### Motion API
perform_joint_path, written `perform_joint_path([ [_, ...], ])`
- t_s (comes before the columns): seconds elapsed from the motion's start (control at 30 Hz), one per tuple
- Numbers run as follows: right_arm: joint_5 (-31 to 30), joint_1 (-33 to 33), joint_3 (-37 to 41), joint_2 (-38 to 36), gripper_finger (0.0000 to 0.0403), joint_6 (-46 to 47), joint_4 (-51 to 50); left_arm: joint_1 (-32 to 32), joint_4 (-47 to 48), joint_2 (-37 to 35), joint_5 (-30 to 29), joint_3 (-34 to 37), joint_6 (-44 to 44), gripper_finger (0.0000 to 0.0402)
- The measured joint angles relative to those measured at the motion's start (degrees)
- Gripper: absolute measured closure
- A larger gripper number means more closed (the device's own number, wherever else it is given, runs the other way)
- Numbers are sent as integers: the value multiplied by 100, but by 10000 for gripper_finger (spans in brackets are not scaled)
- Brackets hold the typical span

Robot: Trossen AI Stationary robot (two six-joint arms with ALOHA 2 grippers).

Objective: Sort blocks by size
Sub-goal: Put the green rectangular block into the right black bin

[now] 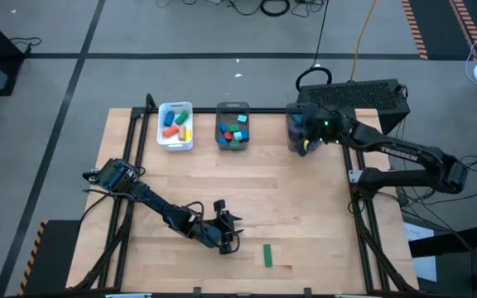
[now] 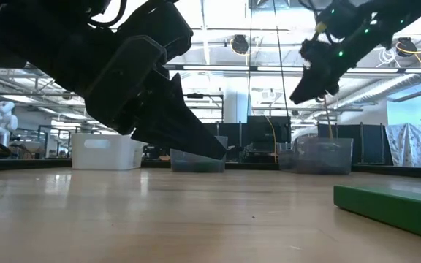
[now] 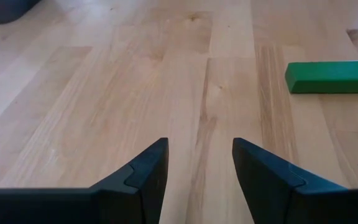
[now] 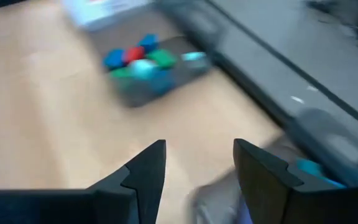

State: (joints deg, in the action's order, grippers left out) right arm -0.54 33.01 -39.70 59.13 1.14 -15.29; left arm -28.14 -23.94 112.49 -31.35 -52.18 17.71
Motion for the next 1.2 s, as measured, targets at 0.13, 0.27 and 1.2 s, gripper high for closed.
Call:
perform_joint_path([
  [0.13, 398, -544, 0, -122, 229, -91, -126, 0, 0, 0, 2, 0, -3, 221],
  [0.27, 539, -1214, 0, -134, 229, -54, -154, 0, -4, 0, 4, 0, -163, 221],
  [1.2, 218, -5008, -10, 1898, 229, -628, 1860, -2, 149, -178, 609, 2, -465, 221],
])
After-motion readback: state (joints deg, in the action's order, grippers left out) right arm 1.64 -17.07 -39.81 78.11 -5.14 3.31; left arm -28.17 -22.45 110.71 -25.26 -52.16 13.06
